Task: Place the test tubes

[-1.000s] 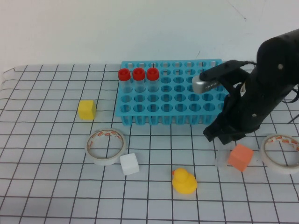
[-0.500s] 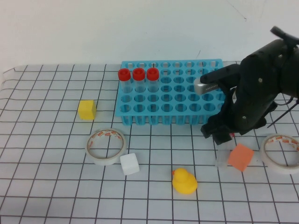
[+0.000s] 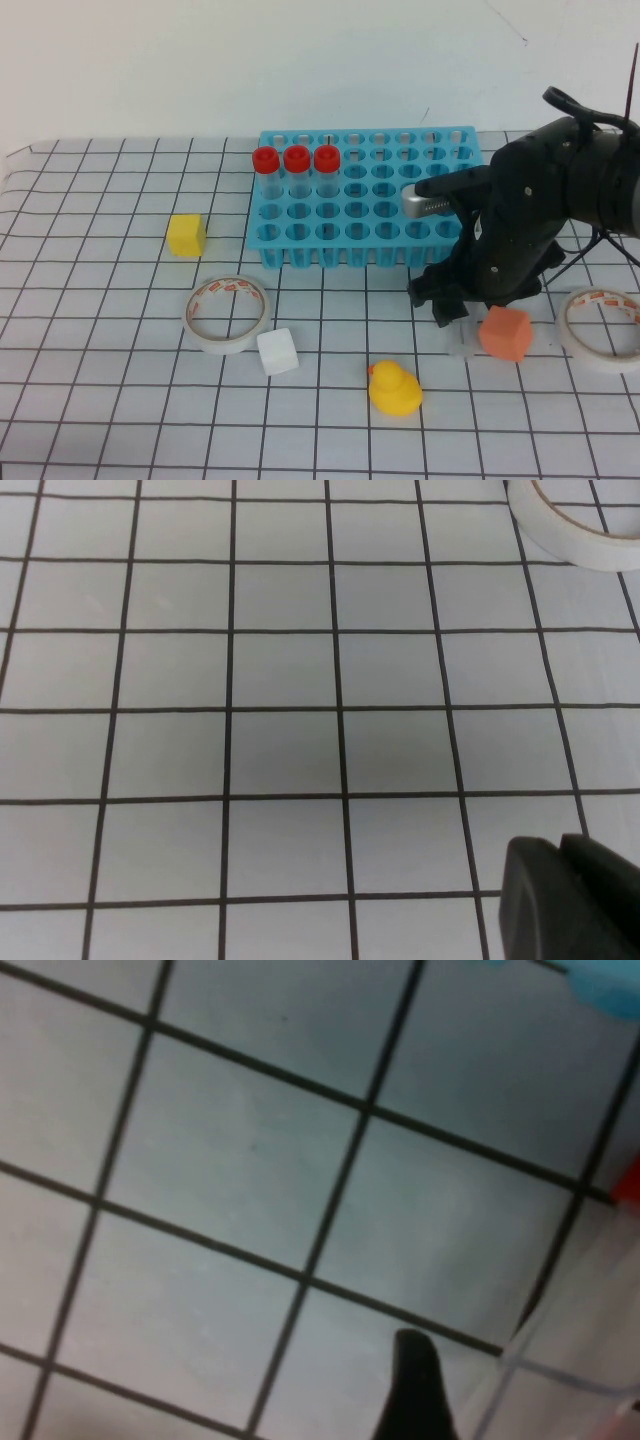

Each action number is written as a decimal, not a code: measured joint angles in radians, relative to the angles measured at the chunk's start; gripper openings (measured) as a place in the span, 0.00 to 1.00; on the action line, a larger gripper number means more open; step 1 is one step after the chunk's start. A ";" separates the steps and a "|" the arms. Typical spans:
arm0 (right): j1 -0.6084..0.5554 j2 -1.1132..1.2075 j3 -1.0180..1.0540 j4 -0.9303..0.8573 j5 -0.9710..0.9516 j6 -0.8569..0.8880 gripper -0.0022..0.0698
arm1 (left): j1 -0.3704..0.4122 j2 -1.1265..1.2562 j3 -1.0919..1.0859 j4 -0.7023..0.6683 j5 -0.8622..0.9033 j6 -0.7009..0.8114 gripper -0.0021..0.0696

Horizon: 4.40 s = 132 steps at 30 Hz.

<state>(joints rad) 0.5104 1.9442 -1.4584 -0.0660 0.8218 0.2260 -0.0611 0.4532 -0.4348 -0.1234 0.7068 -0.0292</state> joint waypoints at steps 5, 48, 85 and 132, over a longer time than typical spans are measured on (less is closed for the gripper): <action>0.000 0.000 0.000 0.027 -0.011 -0.027 0.69 | 0.000 0.000 0.000 0.000 -0.009 0.000 0.03; 0.041 -0.045 0.000 0.044 0.147 -0.209 0.34 | 0.000 0.000 0.000 -0.015 -0.008 -0.002 0.03; 0.241 -0.352 0.008 1.486 -0.151 -1.904 0.33 | 0.000 0.000 0.002 0.977 -1.326 -0.967 0.03; 0.245 -0.184 0.008 1.547 0.063 -2.104 0.33 | 0.000 0.000 0.002 1.198 -1.276 -1.392 0.40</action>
<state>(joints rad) 0.7552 1.7600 -1.4505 1.4809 0.8848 -1.8777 -0.0611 0.4532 -0.4326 1.0744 -0.5693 -1.4216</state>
